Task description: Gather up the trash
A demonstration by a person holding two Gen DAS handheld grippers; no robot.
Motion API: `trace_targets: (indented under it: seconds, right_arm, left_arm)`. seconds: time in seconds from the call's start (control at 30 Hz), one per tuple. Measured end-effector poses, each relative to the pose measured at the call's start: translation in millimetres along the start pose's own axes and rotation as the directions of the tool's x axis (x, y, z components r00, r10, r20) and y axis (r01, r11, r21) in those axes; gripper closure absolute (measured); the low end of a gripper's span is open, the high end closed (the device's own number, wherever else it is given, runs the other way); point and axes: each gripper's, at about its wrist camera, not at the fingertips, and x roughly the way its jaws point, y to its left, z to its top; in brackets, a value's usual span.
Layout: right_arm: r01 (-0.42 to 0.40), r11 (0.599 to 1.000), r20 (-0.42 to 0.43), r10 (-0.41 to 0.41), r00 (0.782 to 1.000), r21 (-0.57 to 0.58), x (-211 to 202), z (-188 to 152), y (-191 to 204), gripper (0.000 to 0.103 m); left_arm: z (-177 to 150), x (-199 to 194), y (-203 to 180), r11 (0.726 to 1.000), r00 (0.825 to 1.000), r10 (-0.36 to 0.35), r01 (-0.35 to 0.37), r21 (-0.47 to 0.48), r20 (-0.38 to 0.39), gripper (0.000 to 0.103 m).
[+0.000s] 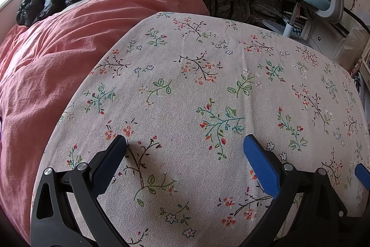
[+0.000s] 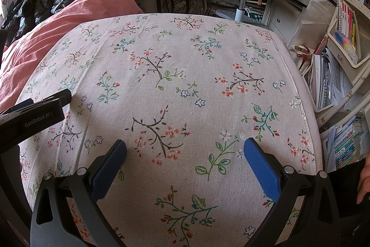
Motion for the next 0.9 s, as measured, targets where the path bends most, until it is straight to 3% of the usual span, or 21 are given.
trace_targets:
  seconds: [0.23, 0.77, 0.9]
  right_arm:
    - [0.0, 1.0, 0.0, 0.0, 1.0, 0.0, 0, 0, 0, 0.006]
    - [-0.001, 1.0, 0.001, 0.001, 1.0, 0.001, 0, 0, 0, 0.006]
    - [0.0, 1.0, 0.0, 0.0, 1.0, 0.0, 0, 0, 0, 0.006]
  left_arm:
    - [-2, -2, -3, 0.999, 1.0, 0.026, -0.026, -0.041, 0.0, 0.006]
    - [6, 4, -5, 1.0, 1.0, 0.006, -0.006, -0.022, 0.002, 0.006]
    - [3, 2, -13, 0.998, 0.999, -0.045, 0.045, 0.046, -0.002, 0.006]
